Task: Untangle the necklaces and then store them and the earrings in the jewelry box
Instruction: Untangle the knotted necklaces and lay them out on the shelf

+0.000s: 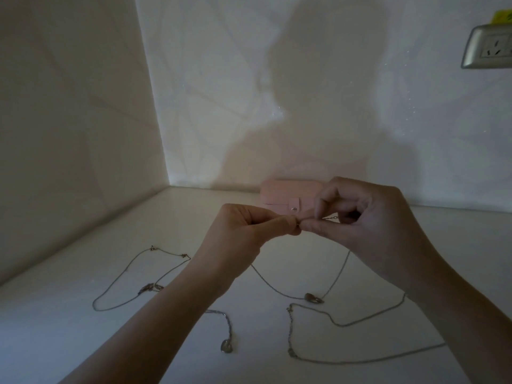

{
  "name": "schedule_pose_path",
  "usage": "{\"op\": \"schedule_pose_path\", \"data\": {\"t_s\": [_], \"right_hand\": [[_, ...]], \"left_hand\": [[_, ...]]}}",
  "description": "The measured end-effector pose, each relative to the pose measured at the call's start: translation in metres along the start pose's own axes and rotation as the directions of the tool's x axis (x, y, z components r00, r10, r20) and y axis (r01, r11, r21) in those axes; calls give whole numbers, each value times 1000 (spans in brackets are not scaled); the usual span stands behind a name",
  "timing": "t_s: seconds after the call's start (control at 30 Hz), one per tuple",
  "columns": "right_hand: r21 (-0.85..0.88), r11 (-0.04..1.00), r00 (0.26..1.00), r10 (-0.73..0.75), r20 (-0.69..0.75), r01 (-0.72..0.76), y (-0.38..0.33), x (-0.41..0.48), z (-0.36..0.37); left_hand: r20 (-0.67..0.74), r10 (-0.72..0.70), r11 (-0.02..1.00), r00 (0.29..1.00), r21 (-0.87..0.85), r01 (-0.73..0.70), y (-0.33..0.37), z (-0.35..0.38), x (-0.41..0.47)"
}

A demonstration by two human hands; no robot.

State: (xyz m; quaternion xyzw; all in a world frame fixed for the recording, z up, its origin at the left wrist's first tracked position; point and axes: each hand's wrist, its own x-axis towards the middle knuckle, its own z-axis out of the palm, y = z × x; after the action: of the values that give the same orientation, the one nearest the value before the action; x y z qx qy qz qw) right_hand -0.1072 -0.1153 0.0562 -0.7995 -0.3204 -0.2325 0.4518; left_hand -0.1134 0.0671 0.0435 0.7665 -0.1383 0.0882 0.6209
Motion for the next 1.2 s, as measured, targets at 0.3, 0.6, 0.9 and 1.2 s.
{"op": "schedule_pose_path", "data": {"t_s": [0.3,0.6,0.9,1.2], "right_hand": [[60,997,998,54,-11,-54,-1,0,8],[45,995,996,93,5,-93,-1,2,16],[346,904,967,241,77,-253,3,7,4],[454,809,926,304,222,-374,7,9,-7]], "left_hand": [[-61,-11,997,998,75,16,0,1,-2],[-73,90,962,993,266,-67,-4,5,-3],[0,276,908,961,327,-261,-3,6,-8],[75,522,745,850,445,-497,-4,3,-7]]}}
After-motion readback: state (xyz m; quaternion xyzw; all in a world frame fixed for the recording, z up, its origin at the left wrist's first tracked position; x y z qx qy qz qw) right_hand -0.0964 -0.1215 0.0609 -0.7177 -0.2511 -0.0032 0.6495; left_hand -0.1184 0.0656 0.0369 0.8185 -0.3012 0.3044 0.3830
